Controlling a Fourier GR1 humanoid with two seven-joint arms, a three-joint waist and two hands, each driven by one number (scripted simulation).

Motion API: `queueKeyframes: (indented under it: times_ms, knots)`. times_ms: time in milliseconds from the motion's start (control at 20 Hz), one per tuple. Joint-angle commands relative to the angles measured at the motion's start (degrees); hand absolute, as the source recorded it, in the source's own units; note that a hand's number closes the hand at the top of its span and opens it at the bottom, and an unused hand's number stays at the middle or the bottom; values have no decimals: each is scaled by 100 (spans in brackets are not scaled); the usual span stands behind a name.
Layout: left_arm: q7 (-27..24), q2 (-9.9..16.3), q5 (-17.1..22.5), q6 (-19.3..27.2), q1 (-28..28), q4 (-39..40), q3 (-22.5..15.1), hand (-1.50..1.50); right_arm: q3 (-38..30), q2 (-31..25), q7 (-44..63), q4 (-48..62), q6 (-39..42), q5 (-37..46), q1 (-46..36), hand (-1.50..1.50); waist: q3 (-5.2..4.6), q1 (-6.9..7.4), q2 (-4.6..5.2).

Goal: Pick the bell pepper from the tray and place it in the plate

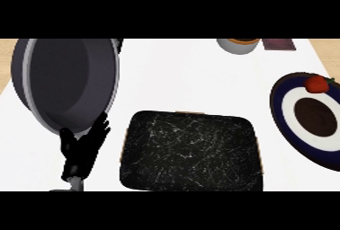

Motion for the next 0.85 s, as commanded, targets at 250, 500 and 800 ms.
queueKeyframes:
  times_ms: [250,500,800]
  knots:
    - [26,90,81,-122,-69,34,129,0,348,161,-1205,-48,446,421,826,-150,7,4,-4]
    - [-179,72,-13,-64,-141,351,203,0,454,224,-1671,-335,582,498,1568,-150,-6,-98,-25]
    - [-53,-61,-74,42,-95,229,93,0,460,187,-1700,-442,581,499,1677,-150,-4,-85,-34]
